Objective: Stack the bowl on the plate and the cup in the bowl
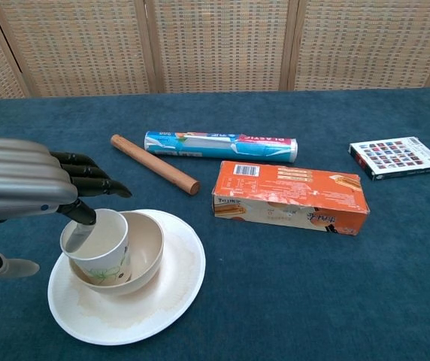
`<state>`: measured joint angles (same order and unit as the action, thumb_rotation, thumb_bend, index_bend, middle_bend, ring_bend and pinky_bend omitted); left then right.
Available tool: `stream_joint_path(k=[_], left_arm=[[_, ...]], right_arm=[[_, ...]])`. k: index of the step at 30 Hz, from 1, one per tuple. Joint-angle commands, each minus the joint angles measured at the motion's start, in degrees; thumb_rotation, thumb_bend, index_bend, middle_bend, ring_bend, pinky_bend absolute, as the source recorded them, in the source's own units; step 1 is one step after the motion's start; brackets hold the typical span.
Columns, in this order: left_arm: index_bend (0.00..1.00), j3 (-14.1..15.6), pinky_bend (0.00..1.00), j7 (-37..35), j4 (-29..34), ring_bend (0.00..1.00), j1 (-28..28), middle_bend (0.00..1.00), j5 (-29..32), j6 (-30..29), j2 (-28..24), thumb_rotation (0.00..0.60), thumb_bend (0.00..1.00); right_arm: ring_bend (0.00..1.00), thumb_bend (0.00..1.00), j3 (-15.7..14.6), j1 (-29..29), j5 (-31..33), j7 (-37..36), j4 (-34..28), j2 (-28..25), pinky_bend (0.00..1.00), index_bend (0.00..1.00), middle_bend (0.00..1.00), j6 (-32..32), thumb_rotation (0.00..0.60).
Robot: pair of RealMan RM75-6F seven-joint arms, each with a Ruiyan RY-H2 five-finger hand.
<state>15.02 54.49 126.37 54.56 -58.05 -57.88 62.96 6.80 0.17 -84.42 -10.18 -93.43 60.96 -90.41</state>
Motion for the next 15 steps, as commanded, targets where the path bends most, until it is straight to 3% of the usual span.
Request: stream_joint_path(k=[1, 15], left_arm=[[0.44, 0.2, 0.00, -0.5, -0.3, 0.00, -0.7, 0.00, -1.0, -0.2, -0.6, 0.600, 0.30], [0.44, -3.8, 0.00, -8.2, -1.3, 0.00, -5.1, 0.00, -9.2, -3.8, -2.2, 0.600, 0.30]], right_arm=[[0.00, 0.14, 0.0, 0.0, 0.0, 0.1, 0.0, 0.0, 0.00, 0.00, 0.00, 0.1, 0.600], [0.00, 0.14, -0.1, 0.1, -0.1, 0.4, -0.1, 0.1, 0.00, 0.00, 0.00, 0.2, 0.600]])
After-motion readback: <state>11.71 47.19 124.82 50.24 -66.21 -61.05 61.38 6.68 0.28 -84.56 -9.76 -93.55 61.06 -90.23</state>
